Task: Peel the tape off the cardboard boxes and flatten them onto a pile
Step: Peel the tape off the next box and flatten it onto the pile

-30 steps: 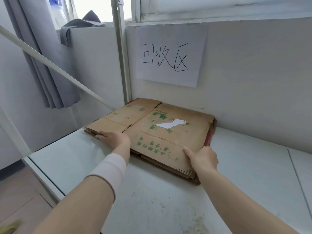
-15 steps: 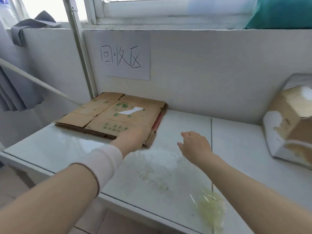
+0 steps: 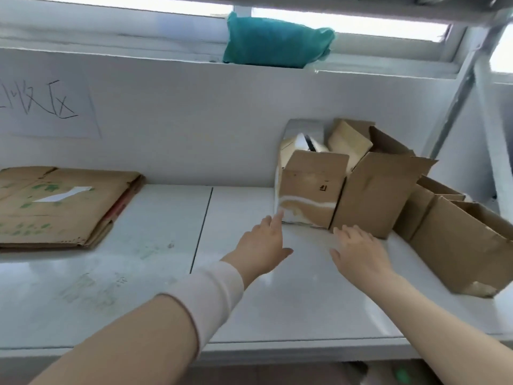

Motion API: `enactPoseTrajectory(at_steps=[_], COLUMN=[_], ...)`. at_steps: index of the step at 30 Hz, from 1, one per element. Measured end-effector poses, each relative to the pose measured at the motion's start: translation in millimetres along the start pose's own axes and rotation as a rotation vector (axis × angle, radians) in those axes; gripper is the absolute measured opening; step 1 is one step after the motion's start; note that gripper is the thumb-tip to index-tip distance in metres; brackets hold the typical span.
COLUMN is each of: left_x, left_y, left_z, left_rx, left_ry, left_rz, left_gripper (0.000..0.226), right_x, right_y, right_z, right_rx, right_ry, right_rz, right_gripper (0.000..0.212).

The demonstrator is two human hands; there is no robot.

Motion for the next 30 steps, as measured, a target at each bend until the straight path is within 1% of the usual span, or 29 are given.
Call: enactPoseTrajectory(at_steps=[2,4,6,7,9,11,12,16,18,20,22,23,25,26,27,28,30], left_x=[15.7,35.8,50.5,54.7,55.5,53.0,52.8,69.3,88.6,108.8,124.8,132.1,144.0,147.6,148.9,148.1,143.4], left_y=[30.6,62.8,92.5,104.7,121.0,127.4,127.0,104.5,81.8,59.4,43.0,35.7,20.8,14.2,8.5,4.8,0.0], left_z=[-11.8,-15.1,-12.9,-11.2,-3.7,3.7,7.5,19.6,26.8,38.1,51.4,56.0,58.8,58.2,57.8,59.0,64.6], left_rx=[0.013,0.024,0.047,0.071,0.127,0.137,0.127,0.069,0.038,0.071,0.112,0.119,0.083,0.055,0.033,0.028,0.07], left_ry=[-0.258,-0.474,-0.554,-0.555,-0.535,-0.534,-0.559,-0.826,-0.869,-0.903,-0.947,-0.948,-0.931,-0.918,-0.9,-0.882,-0.888], left_rz=[-0.118,-0.258,-0.356,-0.374,-0.386,-0.426,-0.457,-0.539,-0.589,-0.633,-0.672,-0.683,-0.65,-0.611,-0.567,-0.519,-0.42], left_gripper=[0.085,0.086,0.077,0.068,0.041,0.013,0.005,0.022,0.024,0.019,0.009,0.014,0.042,0.053,0.06,0.064,0.07], right_x=[1.0,-0.5,-3.1,-3.7,-5.0,-6.5,-7.6,-9.2,-5.3,4.0,21.1,32.0,54.9,66.0,75.9,82.8,88.9], right_y=[3.8,9.7,16.5,20.3,27.6,35.1,39.3,52.7,52.9,51.3,48.1,46.0,43.3,42.8,41.8,42.0,42.5], right_z=[-17.7,-27.8,-32.2,-33.0,-33.0,-31.7,-30.8,-30.7,-22.0,-3.7,12.9,19.3,29.1,34.5,41.5,49.0,62.8], right_rx=[-0.023,-0.036,-0.041,-0.044,-0.059,-0.083,-0.097,-0.179,-0.174,-0.116,-0.07,-0.073,-0.115,-0.125,-0.12,-0.1,-0.046], right_ry=[0.035,0.079,0.113,0.127,0.171,0.258,0.326,0.746,0.971,1.175,1.325,1.366,1.374,1.355,1.343,1.34,1.353], right_rz=[-0.014,-0.026,-0.045,-0.058,-0.081,-0.101,-0.112,-0.248,-0.253,-0.2,-0.228,-0.268,-0.31,-0.289,-0.234,-0.158,-0.007], right_gripper=[0.052,0.052,0.052,0.052,0.051,0.05,0.05,0.056,0.057,0.044,0.025,0.023,0.039,0.048,0.049,0.046,0.032])
Point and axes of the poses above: each hand's wrist, its own y-axis towards the middle knuckle, its own x-axis out of the back of the hand, z = x × y, the point moved 4 cm from there along y, towards the middle knuckle, and after that the axes turned 5 degrees about y, right-handed, at the moved point
